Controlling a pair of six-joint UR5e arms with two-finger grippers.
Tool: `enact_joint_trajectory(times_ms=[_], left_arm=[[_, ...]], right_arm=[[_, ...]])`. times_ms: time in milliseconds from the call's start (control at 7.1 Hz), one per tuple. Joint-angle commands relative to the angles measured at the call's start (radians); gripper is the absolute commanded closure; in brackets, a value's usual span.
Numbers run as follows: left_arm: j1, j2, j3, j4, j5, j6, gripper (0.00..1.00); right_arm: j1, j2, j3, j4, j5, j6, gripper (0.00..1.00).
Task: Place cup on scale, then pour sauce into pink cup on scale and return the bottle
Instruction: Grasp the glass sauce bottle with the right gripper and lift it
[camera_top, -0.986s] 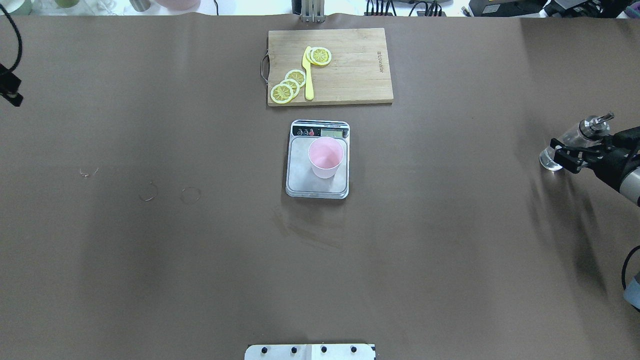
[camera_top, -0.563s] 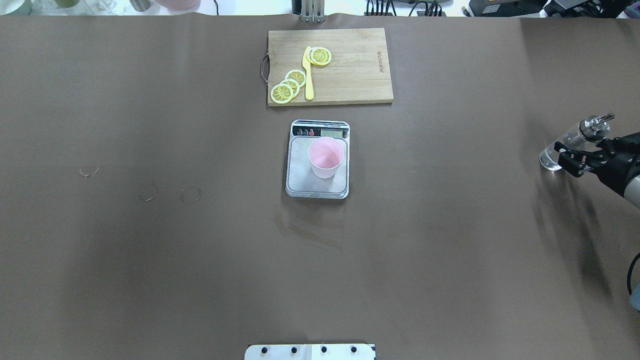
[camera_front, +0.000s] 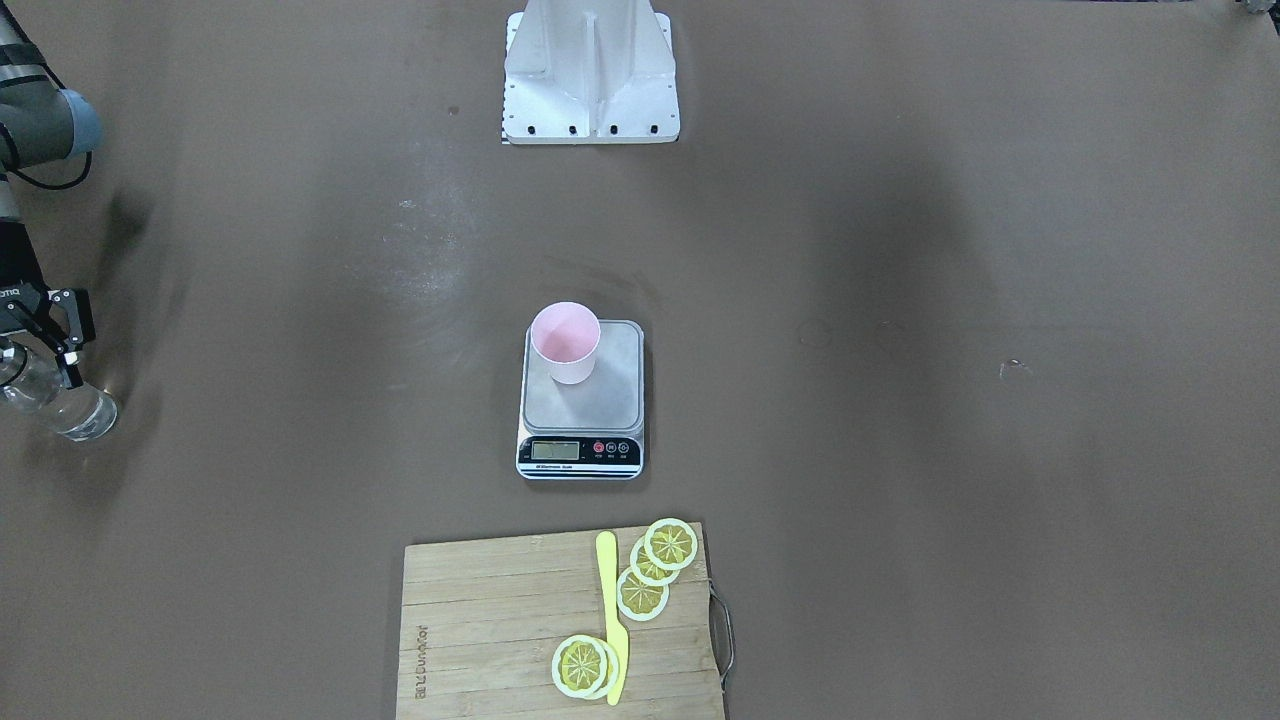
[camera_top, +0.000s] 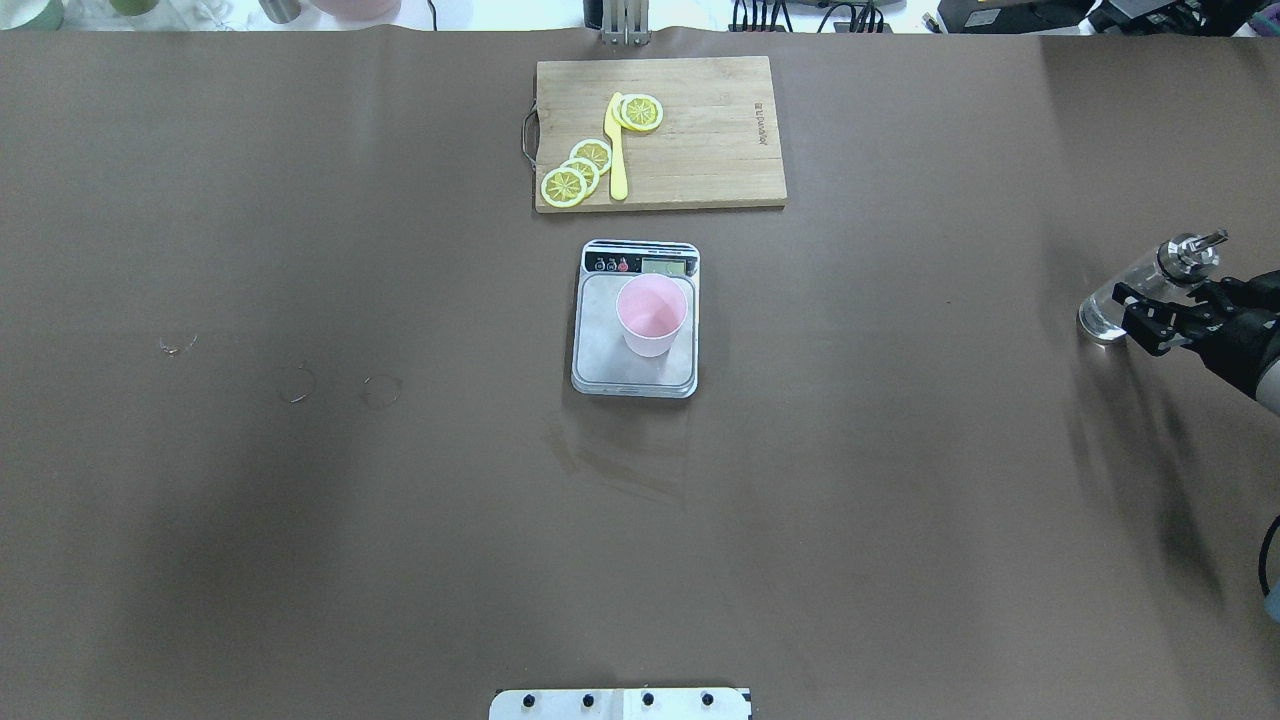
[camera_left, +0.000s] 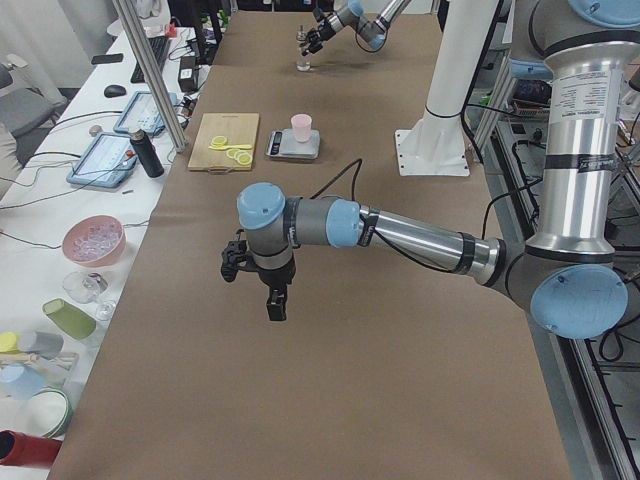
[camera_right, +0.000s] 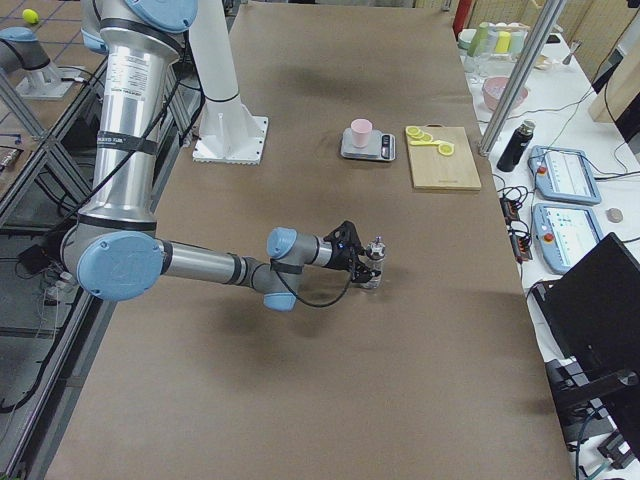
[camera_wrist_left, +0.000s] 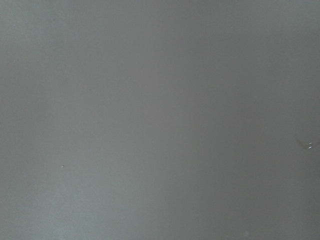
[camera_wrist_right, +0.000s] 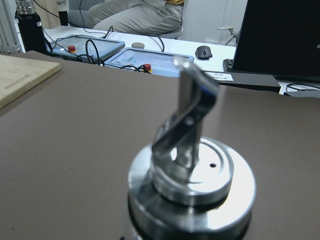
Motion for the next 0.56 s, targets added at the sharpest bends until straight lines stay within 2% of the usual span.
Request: enact_joint_trajectory(times_ms=[0,141,423], left_arm=[[-0.001,0.101,0.032,-0.148,-0.003,0.000,0.03],[-0.001,0.101,0.051,-0.150,-0.003,0.000,0.02],[-0.002,0.103,0.080,-0.144,-0.038,0.000,0.02]], right_arm=[[0.098,-0.001,0.198,-0.224,0.100,-0.074,1.00],[0.103,0.012,0.318,-0.399,0.107,-0.102,1.00],[0.101,0.087,0.345,-0.454,0.116,-0.100,1.00]])
